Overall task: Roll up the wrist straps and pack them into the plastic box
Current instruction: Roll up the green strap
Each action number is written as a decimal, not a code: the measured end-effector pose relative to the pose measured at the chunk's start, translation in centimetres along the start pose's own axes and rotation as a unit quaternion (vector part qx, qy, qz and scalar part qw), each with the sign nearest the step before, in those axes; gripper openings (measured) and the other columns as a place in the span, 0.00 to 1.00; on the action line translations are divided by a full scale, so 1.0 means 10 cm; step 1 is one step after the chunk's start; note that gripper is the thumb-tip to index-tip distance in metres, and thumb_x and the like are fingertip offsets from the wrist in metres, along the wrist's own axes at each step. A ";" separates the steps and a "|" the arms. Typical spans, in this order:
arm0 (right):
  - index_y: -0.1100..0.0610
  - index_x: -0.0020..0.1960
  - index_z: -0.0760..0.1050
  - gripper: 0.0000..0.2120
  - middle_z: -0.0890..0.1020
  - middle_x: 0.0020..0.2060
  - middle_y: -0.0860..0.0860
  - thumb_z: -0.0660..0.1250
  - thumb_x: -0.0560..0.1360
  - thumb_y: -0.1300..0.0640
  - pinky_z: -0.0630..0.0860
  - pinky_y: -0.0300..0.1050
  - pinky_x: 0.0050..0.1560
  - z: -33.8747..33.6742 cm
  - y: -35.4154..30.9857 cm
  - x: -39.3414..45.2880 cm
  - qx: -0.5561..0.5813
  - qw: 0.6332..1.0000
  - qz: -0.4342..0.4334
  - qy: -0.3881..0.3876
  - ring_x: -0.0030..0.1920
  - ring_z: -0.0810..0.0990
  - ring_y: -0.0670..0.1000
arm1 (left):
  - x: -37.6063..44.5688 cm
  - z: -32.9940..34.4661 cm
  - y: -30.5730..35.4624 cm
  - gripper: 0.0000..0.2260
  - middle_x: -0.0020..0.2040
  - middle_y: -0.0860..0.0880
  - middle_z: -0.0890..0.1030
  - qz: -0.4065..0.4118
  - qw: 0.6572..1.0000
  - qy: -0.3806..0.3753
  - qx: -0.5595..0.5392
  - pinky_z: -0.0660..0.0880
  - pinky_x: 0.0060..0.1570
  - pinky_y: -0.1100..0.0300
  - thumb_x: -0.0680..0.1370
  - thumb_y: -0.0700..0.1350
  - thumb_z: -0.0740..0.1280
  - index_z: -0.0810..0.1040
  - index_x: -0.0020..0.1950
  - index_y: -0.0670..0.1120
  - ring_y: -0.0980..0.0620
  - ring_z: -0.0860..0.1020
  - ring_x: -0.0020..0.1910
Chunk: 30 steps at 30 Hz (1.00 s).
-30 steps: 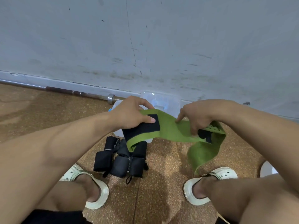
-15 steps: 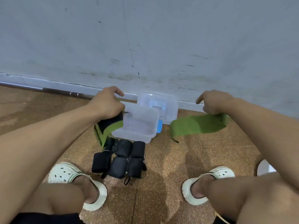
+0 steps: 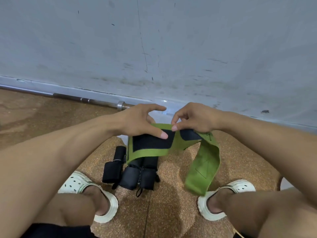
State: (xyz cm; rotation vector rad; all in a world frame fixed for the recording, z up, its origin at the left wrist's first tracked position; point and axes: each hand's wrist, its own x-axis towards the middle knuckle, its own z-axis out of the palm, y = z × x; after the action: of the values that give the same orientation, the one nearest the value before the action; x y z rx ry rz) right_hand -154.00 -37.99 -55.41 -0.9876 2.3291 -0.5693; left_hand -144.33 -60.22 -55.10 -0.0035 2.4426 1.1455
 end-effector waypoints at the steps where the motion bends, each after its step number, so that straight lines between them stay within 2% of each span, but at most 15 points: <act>1: 0.46 0.46 0.82 0.04 0.73 0.22 0.39 0.75 0.76 0.47 0.64 0.34 0.32 -0.03 0.08 0.00 -0.020 1.000 0.018 0.004 0.27 0.71 0.41 | -0.01 -0.04 -0.04 0.42 0.52 0.52 0.85 -0.015 1.000 -0.014 -0.006 0.78 0.60 0.56 0.61 0.61 0.83 0.70 0.73 0.67 0.58 0.84 0.49; 3: 0.45 0.46 0.82 0.05 0.75 0.25 0.41 0.75 0.75 0.45 0.65 0.36 0.34 -0.08 0.25 -0.04 -0.034 0.998 0.058 0.011 0.28 0.71 0.42 | -0.04 -0.11 -0.12 0.39 0.57 0.49 0.84 -0.037 0.999 -0.038 -0.011 0.80 0.60 0.54 0.61 0.59 0.84 0.73 0.69 0.66 0.53 0.86 0.50; 5: 0.43 0.44 0.83 0.04 0.78 0.31 0.47 0.75 0.75 0.44 0.67 0.44 0.39 -0.11 0.42 -0.08 -0.028 0.996 0.081 0.019 0.33 0.73 0.47 | -0.08 -0.15 -0.16 0.36 0.57 0.48 0.83 -0.047 0.998 -0.034 -0.027 0.80 0.56 0.58 0.65 0.50 0.84 0.74 0.69 0.64 0.52 0.85 0.52; 7: 0.42 0.43 0.83 0.04 0.78 0.34 0.53 0.75 0.74 0.44 0.67 0.45 0.40 -0.13 0.50 -0.11 -0.020 0.995 0.093 0.029 0.36 0.74 0.51 | -0.09 -0.16 -0.16 0.35 0.57 0.46 0.83 -0.048 0.994 -0.010 -0.093 0.80 0.55 0.59 0.67 0.41 0.82 0.75 0.71 0.59 0.51 0.84 0.56; 10: 0.42 0.42 0.83 0.04 0.76 0.32 0.53 0.75 0.75 0.44 0.65 0.45 0.36 -0.16 0.50 -0.11 -0.019 0.993 0.103 0.048 0.34 0.71 0.51 | -0.04 -0.19 -0.15 0.36 0.57 0.41 0.85 -0.033 0.965 0.034 -0.259 0.83 0.55 0.52 0.68 0.31 0.78 0.74 0.73 0.52 0.44 0.86 0.54; 12: 0.42 0.41 0.83 0.05 0.75 0.32 0.54 0.75 0.75 0.44 0.64 0.44 0.34 -0.16 0.50 -0.09 -0.011 0.992 0.110 0.060 0.33 0.70 0.51 | 0.00 -0.20 -0.14 0.38 0.56 0.38 0.85 -0.022 0.942 0.069 -0.329 0.83 0.52 0.50 0.68 0.27 0.76 0.73 0.74 0.51 0.41 0.86 0.52; 14: 0.41 0.41 0.83 0.05 0.79 0.34 0.58 0.75 0.75 0.44 0.67 0.45 0.37 -0.14 0.49 -0.08 -0.010 0.992 0.111 0.055 0.35 0.72 0.56 | 0.03 -0.18 -0.11 0.39 0.50 0.40 0.86 -0.009 0.922 0.106 -0.371 0.84 0.46 0.50 0.69 0.23 0.73 0.72 0.75 0.51 0.42 0.86 0.46; 16: 0.40 0.41 0.84 0.04 0.85 0.42 0.61 0.76 0.74 0.43 0.75 0.50 0.43 -0.11 0.50 -0.07 -0.018 0.993 0.110 0.044 0.42 0.80 0.63 | 0.03 -0.15 -0.08 0.41 0.48 0.42 0.85 0.002 0.915 0.153 -0.372 0.83 0.41 0.51 0.68 0.22 0.72 0.71 0.75 0.51 0.45 0.86 0.43; 18: 0.39 0.41 0.84 0.04 0.86 0.44 0.60 0.76 0.74 0.42 0.79 0.55 0.51 -0.08 0.51 -0.07 -0.027 0.993 0.110 0.027 0.48 0.83 0.63 | 0.03 -0.15 -0.05 0.42 0.52 0.43 0.84 0.012 0.914 0.204 -0.350 0.83 0.43 0.51 0.66 0.24 0.76 0.72 0.74 0.53 0.47 0.85 0.44; 19: 0.39 0.41 0.83 0.04 0.86 0.44 0.61 0.75 0.74 0.42 0.79 0.54 0.51 -0.08 0.51 -0.07 -0.031 0.993 0.112 0.026 0.46 0.83 0.63 | 0.03 -0.15 -0.03 0.42 0.53 0.44 0.84 0.016 0.913 0.221 -0.342 0.83 0.44 0.51 0.65 0.27 0.79 0.72 0.74 0.54 0.48 0.85 0.44; 21: 0.40 0.42 0.83 0.04 0.85 0.41 0.61 0.74 0.76 0.44 0.76 0.48 0.43 -0.09 0.51 -0.07 -0.025 0.991 0.119 0.050 0.39 0.79 0.58 | 0.01 -0.16 -0.01 0.44 0.55 0.46 0.84 0.009 0.913 0.213 -0.349 0.84 0.46 0.51 0.61 0.31 0.81 0.72 0.74 0.53 0.48 0.86 0.45; 24: 0.46 0.45 0.84 0.05 0.77 0.28 0.54 0.74 0.77 0.46 0.68 0.44 0.34 -0.15 0.54 -0.10 -0.008 0.984 0.151 0.097 0.31 0.71 0.54 | -0.04 -0.15 0.01 0.46 0.57 0.41 0.84 -0.027 0.916 0.109 -0.386 0.83 0.52 0.49 0.58 0.31 0.78 0.71 0.75 0.49 0.43 0.86 0.52; 27: 0.48 0.45 0.85 0.05 0.82 0.36 0.48 0.74 0.76 0.47 0.77 0.50 0.39 -0.18 0.57 -0.12 -0.022 0.976 0.189 0.109 0.37 0.79 0.61 | -0.05 -0.15 0.00 0.44 0.56 0.38 0.85 -0.031 0.921 0.083 -0.380 0.82 0.56 0.48 0.62 0.26 0.76 0.70 0.76 0.49 0.40 0.85 0.55; 28: 0.48 0.45 0.85 0.06 0.82 0.39 0.47 0.74 0.77 0.47 0.77 0.49 0.40 -0.19 0.57 -0.13 -0.020 0.973 0.198 0.115 0.38 0.80 0.61 | -0.05 -0.15 0.01 0.44 0.55 0.38 0.85 -0.026 0.923 0.096 -0.372 0.82 0.55 0.48 0.64 0.24 0.75 0.69 0.76 0.49 0.40 0.85 0.54; 30: 0.49 0.45 0.84 0.06 0.79 0.38 0.45 0.74 0.77 0.48 0.71 0.44 0.34 -0.20 0.57 -0.13 -0.014 0.970 0.210 0.122 0.34 0.77 0.53 | -0.04 -0.14 0.02 0.44 0.52 0.39 0.87 -0.010 0.926 0.134 -0.352 0.83 0.52 0.49 0.65 0.24 0.76 0.69 0.77 0.50 0.41 0.86 0.51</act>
State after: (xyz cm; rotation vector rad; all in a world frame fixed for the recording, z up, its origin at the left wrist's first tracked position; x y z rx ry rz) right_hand -157.39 -33.01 -56.68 -0.4266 2.6648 -0.5053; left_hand -144.58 -61.16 -54.01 -0.4251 2.0884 2.0580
